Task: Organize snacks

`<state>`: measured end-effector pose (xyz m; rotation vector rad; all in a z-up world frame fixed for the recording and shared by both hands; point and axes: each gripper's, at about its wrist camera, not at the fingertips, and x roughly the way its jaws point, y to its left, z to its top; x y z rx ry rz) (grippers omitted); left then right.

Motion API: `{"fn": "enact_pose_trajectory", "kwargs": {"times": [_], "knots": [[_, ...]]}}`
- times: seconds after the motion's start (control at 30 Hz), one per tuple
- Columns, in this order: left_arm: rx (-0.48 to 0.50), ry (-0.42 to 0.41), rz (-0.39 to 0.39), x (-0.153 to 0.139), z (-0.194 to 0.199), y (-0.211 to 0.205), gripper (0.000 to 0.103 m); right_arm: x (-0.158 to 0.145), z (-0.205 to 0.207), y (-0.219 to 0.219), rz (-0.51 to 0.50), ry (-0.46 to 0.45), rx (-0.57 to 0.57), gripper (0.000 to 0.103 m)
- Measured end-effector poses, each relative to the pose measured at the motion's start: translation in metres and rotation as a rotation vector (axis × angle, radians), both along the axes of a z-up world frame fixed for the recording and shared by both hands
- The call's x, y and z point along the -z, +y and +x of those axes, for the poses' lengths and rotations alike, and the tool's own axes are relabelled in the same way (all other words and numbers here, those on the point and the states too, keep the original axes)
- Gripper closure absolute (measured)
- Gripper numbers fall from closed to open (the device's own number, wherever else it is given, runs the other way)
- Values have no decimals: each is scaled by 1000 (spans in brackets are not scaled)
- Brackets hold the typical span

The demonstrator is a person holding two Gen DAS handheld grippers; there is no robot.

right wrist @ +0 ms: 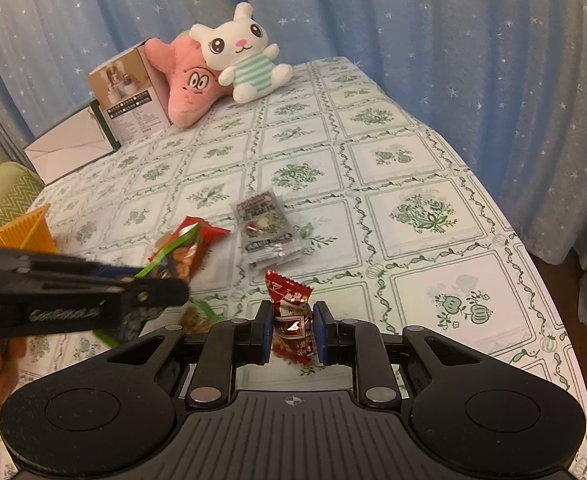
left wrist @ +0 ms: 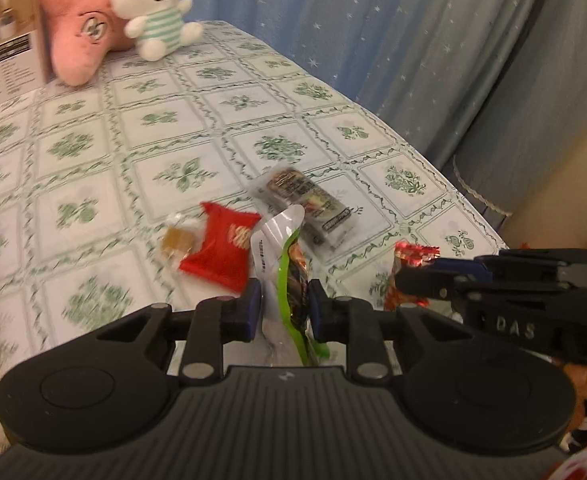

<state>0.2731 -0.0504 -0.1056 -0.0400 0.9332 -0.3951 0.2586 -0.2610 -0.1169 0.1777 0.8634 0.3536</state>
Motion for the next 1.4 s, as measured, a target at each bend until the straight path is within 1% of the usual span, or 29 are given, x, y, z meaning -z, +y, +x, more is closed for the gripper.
{"fn": "enact_pose_trajectory", "kwargs": {"times": [0.23,0.27,0.3,0.33,0.5,0.67,0.73,0.77,0.8,0.83,0.87,0.9,1.23,1.3,1.4], "knots": [[-86,4,-5,-11,-27,21,81,-15,-11,15,-4,-6,-32,82],[-94,4,-9,-12,-31,24,81,-17,-13,18,-8,-7,-40,86],[-100,3,-10,-14,-34,26,81,-17,-15,21,-10,-5,-46,94],[-106,3,-12,-15,-37,28,81,-18,-16,23,-11,-3,-48,96],[-120,4,-21,-19,-50,34,81,-19,-22,28,-28,16,-55,96],[-123,9,-28,-17,-59,40,81,-17,-26,32,-76,-15,-67,95],[-125,12,-32,-15,-60,42,81,-15,-25,35,-120,-29,-87,94],[-127,14,-35,-15,-61,43,81,-13,-25,36,-146,-36,-99,88],[-127,15,-36,-14,-61,44,81,-11,-24,37,-159,-40,-112,77],[-128,15,-36,-13,-61,45,81,-9,-24,36,-166,-42,-122,69],[-129,15,-38,-12,-61,46,81,-8,-24,35,-173,-46,-127,54],[-131,16,-42,-12,-60,47,81,-5,-23,34,-177,-52,-133,53],[-134,23,-64,-6,-52,44,81,16,-11,49,-261,-95,-211,53],[-132,24,-65,-6,-52,44,81,18,-8,51,-253,-96,-215,53],[-133,25,-68,-6,-53,46,81,16,-5,50,-186,-68,-216,53]]}}
